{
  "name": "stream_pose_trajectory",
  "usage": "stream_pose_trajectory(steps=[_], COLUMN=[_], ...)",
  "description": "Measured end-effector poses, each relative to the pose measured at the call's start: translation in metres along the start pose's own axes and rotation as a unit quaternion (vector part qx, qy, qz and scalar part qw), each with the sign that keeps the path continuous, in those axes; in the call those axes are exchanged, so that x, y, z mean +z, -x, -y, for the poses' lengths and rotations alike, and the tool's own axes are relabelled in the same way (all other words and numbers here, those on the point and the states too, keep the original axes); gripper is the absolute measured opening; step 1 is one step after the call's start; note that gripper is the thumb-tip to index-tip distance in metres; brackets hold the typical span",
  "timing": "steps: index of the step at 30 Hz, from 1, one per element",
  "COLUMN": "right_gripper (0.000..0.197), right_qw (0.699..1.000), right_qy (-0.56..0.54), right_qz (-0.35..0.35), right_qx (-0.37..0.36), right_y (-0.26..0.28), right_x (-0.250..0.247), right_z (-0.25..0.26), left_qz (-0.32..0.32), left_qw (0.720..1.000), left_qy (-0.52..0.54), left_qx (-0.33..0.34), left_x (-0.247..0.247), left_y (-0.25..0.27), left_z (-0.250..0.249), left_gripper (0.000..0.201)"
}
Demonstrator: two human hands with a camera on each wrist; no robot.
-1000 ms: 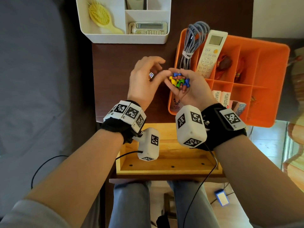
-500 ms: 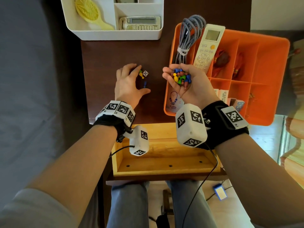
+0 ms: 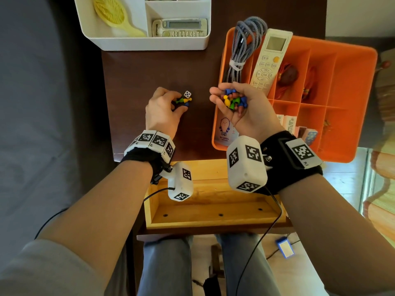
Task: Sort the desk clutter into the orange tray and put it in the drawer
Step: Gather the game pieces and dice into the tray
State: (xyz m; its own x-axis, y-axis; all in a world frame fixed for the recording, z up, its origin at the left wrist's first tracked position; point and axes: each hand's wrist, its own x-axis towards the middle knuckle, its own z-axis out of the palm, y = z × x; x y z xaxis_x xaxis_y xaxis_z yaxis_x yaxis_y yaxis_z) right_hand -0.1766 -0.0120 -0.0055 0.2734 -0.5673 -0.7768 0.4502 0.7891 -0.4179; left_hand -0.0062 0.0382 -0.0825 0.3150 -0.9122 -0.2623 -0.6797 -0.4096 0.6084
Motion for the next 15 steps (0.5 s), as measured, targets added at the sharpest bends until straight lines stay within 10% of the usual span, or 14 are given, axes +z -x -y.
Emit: stream_pose_trajectory(steps=[15], right_gripper=[0.025], right_qw=[1.0], right_qy=[0.011], right_qz=[0.003], right_qx=[-0.005], right_y=[0.0001], right_x=[-0.0018], right_z=[-0.0018], left_qz=[0.047], left_qw=[0.997], left_qy=[-0.066], left_qx=[-0.018], left_x=[-0.0019], left_y=[0.0016], left_z=[-0.0024], left_gripper=[0.017])
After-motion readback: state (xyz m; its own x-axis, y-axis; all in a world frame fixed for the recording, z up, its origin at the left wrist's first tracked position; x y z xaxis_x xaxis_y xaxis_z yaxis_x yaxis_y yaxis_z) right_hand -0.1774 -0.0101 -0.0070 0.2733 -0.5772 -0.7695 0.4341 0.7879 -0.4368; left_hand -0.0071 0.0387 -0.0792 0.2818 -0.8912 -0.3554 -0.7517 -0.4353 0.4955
